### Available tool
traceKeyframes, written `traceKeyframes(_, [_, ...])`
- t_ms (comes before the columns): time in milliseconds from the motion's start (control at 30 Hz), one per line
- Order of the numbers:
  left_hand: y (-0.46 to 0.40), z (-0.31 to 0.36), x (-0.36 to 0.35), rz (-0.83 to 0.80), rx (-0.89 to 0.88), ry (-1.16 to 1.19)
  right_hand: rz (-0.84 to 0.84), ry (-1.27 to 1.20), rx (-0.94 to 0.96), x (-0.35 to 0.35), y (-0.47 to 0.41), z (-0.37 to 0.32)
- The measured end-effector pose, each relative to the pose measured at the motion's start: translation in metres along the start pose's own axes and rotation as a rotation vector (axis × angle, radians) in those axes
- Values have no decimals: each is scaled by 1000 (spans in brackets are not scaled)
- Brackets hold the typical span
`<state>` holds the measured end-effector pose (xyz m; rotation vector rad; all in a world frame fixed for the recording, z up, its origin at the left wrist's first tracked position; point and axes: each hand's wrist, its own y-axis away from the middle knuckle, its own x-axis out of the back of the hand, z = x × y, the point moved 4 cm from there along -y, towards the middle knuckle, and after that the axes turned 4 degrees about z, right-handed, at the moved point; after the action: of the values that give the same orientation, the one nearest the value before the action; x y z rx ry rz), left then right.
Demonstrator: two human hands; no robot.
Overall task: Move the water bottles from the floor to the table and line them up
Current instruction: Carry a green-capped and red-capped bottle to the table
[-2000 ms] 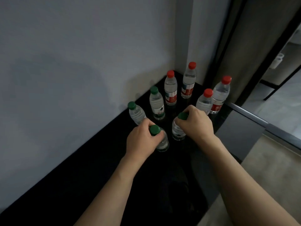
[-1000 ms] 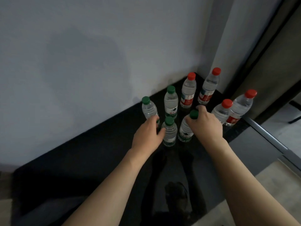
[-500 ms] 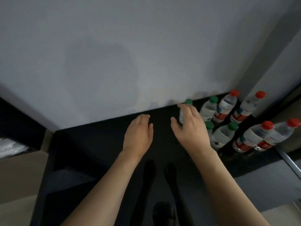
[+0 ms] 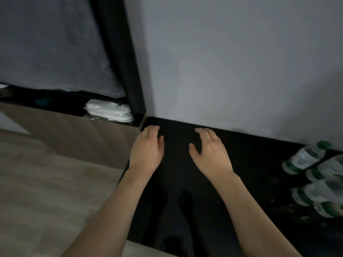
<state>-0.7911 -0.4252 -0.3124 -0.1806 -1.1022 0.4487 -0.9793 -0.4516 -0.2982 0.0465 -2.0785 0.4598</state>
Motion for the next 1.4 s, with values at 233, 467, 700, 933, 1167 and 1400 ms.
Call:
traceKeyframes(233, [40, -138, 101, 126, 194, -99, -152, -60, 183, -72, 13, -140])
traceKeyframes(467, [102, -262, 180, 148, 395, -142, -274, -85, 314, -139, 45, -265])
traceKeyframes(700, [151, -342, 241, 238, 550, -127, -380, -102, 400, -189, 62, -361])
traceKeyframes(933, [156, -434, 284, 276, 635, -153, -426, -106, 469, -248, 55, -454])
traceKeyframes(1167, [110, -548, 326, 276, 660, -216, -449, -131, 496, -331, 6, -556])
traceKeyframes(1400, [70, -648, 382, 301, 675, -277, -472, -163, 525, -392, -29, -656])
